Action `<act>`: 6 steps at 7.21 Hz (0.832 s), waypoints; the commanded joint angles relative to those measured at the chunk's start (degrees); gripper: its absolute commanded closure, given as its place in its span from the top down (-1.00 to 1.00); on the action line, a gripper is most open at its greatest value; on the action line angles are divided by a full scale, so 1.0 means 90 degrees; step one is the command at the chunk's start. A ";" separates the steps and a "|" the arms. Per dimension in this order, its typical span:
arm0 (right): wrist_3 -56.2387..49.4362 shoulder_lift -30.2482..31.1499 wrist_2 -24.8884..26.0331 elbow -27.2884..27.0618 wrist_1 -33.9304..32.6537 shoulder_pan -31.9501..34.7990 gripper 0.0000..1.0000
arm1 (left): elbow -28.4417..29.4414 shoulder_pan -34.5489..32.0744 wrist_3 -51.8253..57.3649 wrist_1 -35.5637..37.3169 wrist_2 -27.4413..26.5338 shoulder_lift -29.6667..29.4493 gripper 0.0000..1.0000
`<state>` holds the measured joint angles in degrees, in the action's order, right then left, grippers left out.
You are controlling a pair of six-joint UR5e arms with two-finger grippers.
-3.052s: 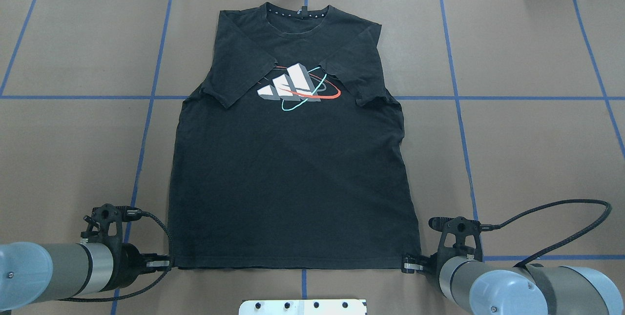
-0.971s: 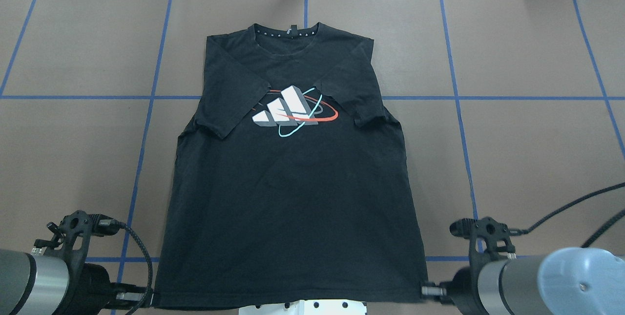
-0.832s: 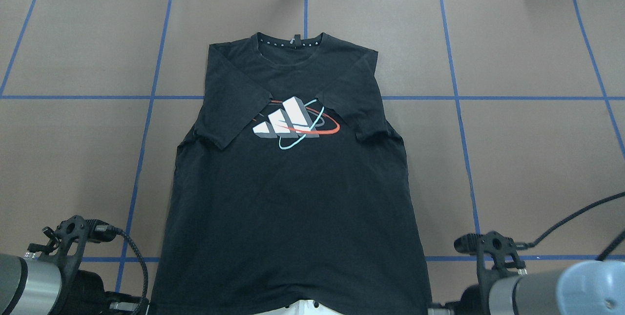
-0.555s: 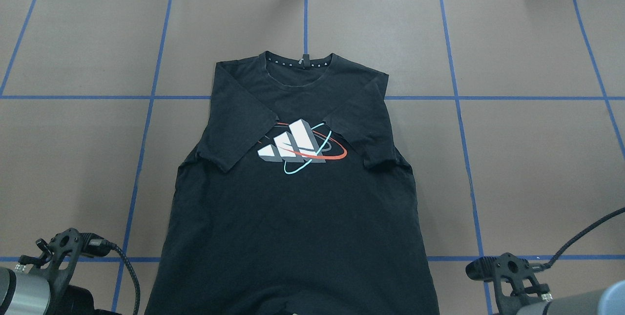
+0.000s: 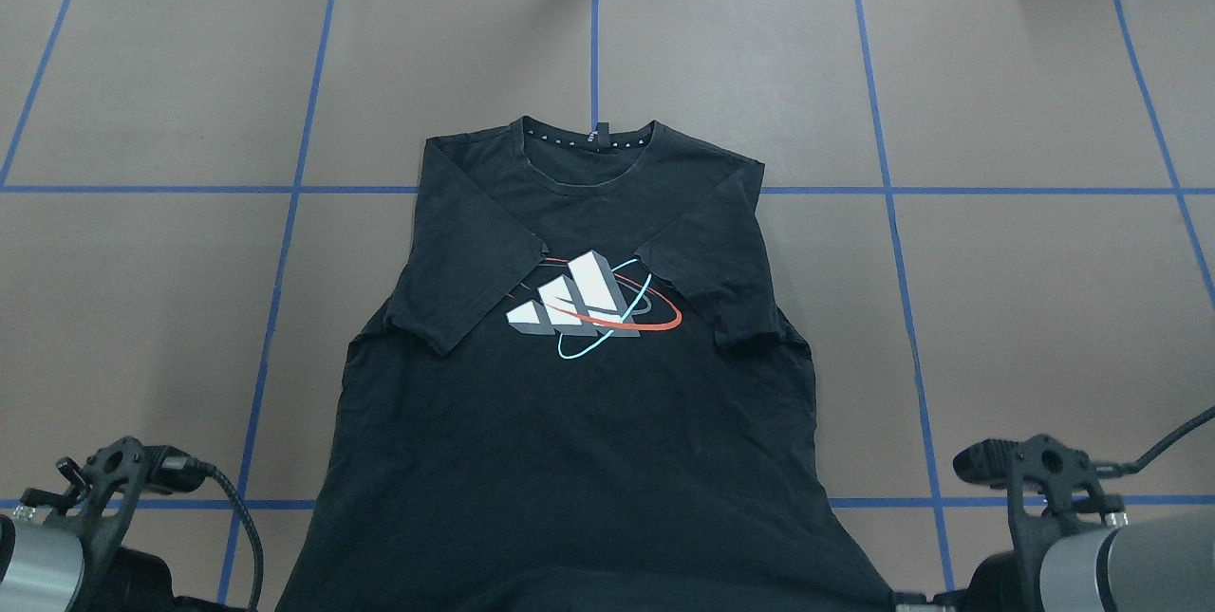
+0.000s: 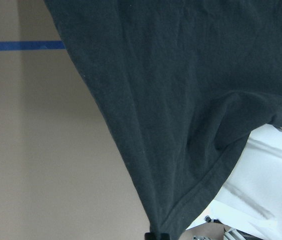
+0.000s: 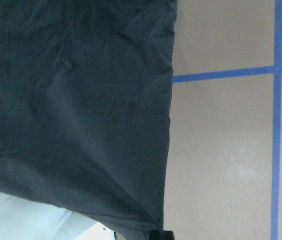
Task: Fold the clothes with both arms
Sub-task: 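Lift the hem with both grippers and fold it toward the collar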
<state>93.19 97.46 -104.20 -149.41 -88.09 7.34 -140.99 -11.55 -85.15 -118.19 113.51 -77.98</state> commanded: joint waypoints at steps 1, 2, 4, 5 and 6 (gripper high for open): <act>-0.0003 -0.0165 0.0034 0.0213 -0.0192 0.0656 -1.00 | 0.0195 -0.0617 0.0046 0.0017 -0.0043 -0.0221 -1.00; -0.0003 -0.0233 0.0034 0.0417 -0.0192 0.0949 -1.00 | 0.0477 -0.0988 0.0056 0.0017 -0.0044 -0.0483 -1.00; -0.0003 -0.1069 0.0015 0.1177 -0.0192 0.1496 -1.00 | 0.1121 -0.1633 0.0066 0.0037 -0.0034 -0.1224 -1.00; -0.0023 -0.1238 -0.0024 0.1384 -0.0202 0.1702 -1.00 | 0.1386 -0.1936 0.0202 0.0046 -0.0034 -0.1431 -1.00; -0.0139 -0.1249 -0.0044 0.1367 -0.0231 0.1917 -1.00 | 0.1456 -0.2248 0.0503 0.0047 -0.0034 -0.1462 -1.00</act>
<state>92.80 87.46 -104.32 -138.23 -89.94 22.06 -129.68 -28.26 -83.10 -117.82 113.19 -89.72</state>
